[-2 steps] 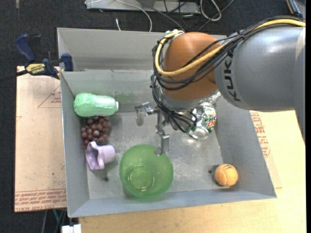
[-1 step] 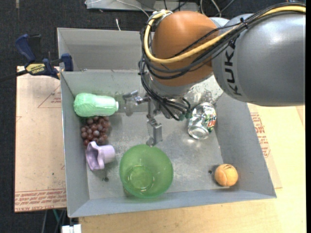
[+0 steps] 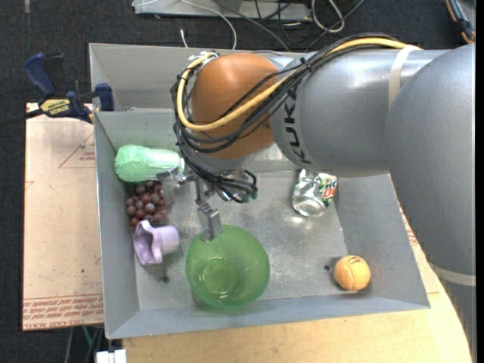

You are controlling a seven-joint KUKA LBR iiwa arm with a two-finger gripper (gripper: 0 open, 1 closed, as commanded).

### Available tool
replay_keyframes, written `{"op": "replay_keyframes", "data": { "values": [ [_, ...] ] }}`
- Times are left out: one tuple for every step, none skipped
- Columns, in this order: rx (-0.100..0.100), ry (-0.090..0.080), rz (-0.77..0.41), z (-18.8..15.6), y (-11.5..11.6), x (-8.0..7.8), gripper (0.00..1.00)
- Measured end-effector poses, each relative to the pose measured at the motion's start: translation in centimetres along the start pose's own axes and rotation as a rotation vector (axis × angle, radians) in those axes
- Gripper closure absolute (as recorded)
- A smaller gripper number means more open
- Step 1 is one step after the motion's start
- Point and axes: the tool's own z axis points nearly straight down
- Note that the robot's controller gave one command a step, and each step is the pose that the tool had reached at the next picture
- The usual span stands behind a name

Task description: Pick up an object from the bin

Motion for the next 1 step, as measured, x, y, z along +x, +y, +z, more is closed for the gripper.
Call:
{"op": "replay_keyframes", "data": {
  "values": [
    [0.005, -0.012, 0.084, -11.17, -0.18, 2.90, 0.00]
  ]
}}
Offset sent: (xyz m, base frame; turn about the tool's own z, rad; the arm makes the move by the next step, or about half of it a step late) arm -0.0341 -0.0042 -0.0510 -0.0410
